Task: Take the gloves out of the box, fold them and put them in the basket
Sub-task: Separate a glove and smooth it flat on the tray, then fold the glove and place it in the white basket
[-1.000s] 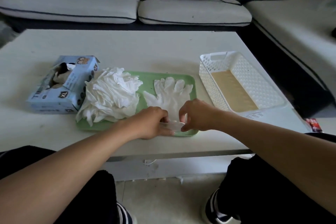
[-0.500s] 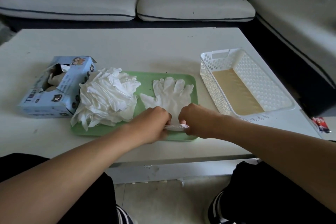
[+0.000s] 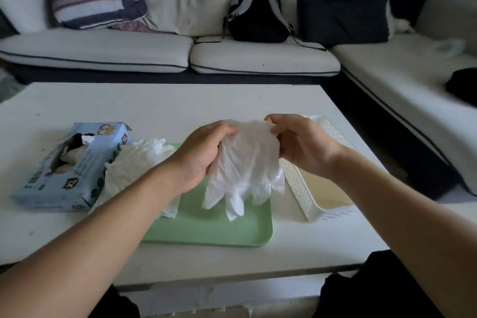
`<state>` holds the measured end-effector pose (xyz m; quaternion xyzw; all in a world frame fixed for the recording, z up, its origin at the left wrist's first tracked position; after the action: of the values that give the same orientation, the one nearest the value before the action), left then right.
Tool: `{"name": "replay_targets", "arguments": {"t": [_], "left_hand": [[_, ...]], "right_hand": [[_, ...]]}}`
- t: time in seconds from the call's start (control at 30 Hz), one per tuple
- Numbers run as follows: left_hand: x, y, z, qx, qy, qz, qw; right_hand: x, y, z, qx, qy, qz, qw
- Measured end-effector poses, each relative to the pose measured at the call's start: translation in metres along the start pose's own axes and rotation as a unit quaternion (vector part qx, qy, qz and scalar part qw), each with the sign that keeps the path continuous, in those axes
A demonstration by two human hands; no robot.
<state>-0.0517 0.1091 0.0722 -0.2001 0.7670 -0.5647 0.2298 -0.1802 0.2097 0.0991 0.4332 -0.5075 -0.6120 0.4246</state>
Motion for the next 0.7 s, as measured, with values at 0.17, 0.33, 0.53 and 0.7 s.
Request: {"name": "replay_targets", "arguments": {"t": [0.17,0.33,0.53,0.7], "left_hand": [[0.0,-0.019,-0.013,0.055,-0.03,-0.126,0.99],[0.0,-0.036,-0.03,0.031,-0.044,-0.14,0.989],[0.001,-0.054,-0.05,0.053,-0.02,-0.15,0.987],[0.014,-0.068,-0.08,0.024,-0.02,-0.169,0.985]], "right_hand": [[-0.004,0.002,0.01,0.073,-0.019,-0.013,0.997],[-0.016,0.013,0.02,0.035,0.044,0.037,0.998],[-0.026,0.035,0.043,0.012,-0.067,0.084,0.994],[-0.047,0.066,0.081,-0.029,-0.143,0.128,0.981]]}}
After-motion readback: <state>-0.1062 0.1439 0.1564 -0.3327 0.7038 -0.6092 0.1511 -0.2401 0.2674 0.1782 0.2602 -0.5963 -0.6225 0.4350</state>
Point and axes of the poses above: each hand's wrist, its own x-axis towards the middle knuckle, its own z-axis out of the back of the hand, y = z × x, the point moved 6 cm from there along x, towards the middle knuckle, and after that the axes turned 9 degrees about -x, right-handed, at the moved point
